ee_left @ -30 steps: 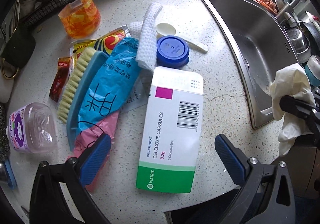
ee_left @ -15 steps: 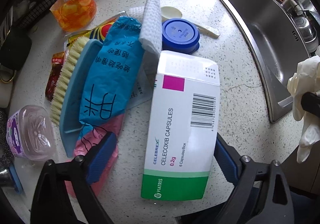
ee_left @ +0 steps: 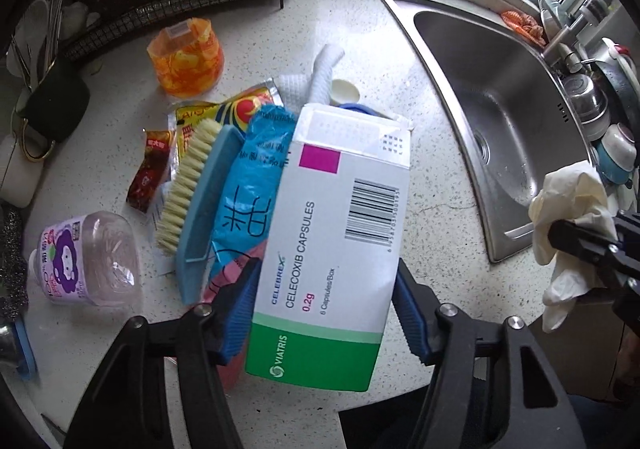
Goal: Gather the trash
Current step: 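Grasp the white Celecoxib box with the left gripper while the right holds the glove, then carry the box and glove down over the red bin with both grippers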
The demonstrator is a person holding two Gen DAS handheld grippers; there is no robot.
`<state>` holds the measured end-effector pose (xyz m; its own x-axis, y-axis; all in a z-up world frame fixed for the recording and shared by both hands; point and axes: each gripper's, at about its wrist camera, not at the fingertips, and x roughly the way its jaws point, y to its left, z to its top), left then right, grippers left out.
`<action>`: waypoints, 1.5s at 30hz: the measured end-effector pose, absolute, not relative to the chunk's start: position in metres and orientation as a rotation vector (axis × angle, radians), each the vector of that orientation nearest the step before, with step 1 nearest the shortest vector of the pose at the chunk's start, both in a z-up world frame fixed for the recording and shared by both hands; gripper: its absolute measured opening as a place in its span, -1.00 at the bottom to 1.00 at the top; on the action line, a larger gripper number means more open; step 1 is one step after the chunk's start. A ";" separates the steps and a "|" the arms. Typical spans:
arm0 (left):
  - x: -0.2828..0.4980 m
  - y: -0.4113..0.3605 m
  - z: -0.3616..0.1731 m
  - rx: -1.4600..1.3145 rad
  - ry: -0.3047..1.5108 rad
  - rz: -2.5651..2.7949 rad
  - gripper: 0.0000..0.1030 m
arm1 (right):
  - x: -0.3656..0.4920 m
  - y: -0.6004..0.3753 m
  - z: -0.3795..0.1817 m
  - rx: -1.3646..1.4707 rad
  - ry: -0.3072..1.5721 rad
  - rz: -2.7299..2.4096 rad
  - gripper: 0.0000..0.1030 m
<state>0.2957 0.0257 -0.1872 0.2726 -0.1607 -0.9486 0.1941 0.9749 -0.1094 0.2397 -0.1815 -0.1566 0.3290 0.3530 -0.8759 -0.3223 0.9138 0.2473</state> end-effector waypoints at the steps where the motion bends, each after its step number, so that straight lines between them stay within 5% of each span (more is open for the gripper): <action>1: 0.294 0.027 -0.180 0.021 1.255 -0.250 0.18 | 0.239 -0.182 -0.154 0.036 1.148 0.445 -0.89; 23: 0.188 -0.020 -0.099 -0.015 1.124 -0.135 0.18 | 0.194 -0.197 -0.100 0.067 1.020 0.618 -0.89; 45: 0.031 -0.139 -0.138 -0.097 1.233 -0.035 0.18 | 0.067 -0.274 -0.129 -0.003 1.068 0.707 -0.89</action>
